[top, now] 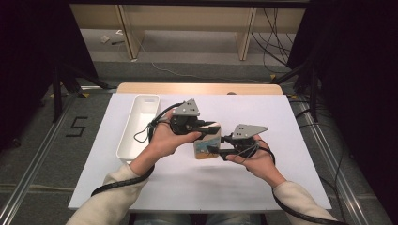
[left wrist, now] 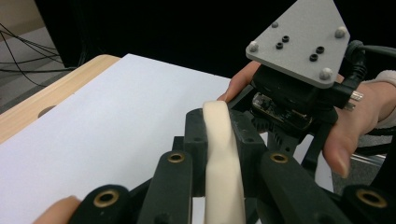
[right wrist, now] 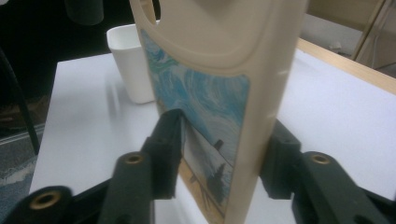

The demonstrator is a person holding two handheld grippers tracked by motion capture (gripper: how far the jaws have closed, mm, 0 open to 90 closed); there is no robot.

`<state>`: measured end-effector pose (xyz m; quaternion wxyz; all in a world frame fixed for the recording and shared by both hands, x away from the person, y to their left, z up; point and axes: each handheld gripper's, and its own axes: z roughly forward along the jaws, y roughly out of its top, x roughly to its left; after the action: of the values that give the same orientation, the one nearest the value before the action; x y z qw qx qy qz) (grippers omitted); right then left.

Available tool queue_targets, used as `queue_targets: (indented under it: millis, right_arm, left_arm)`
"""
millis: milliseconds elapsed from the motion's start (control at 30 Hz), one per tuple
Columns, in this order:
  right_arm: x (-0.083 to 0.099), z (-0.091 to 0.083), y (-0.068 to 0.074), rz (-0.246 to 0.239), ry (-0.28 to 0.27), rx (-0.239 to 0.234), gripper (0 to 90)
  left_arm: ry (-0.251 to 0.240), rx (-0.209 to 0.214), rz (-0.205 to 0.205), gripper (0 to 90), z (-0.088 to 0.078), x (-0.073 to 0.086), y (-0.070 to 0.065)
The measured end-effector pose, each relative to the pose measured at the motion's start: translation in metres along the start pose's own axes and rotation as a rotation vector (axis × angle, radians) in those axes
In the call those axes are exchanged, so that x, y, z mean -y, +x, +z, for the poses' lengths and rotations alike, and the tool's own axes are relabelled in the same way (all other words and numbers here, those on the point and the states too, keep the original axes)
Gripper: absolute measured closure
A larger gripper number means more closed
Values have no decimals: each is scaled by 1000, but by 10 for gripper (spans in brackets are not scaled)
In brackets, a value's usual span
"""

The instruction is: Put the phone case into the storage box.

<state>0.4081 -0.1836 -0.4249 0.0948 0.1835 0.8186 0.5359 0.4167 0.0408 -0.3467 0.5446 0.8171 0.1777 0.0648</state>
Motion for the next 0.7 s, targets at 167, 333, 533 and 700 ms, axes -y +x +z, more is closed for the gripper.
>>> queue_targets:
  millis: [167,333,533,700]
  right_arm:
    - [0,-3,-2,9,12,3,688]
    - [-2,-5,-2,13,26,15,763]
    - [-3,-5,-2,17,42,16,803]
    - [-3,-7,-3,30,46,7,806]
  left_arm:
    - [-5,9,2,789,0,0,0]
    - [-15,13,12,771,0,0,1]
    - [-27,16,38,738,0,1,2]
    - [-61,-14,66,592,0,2,4]
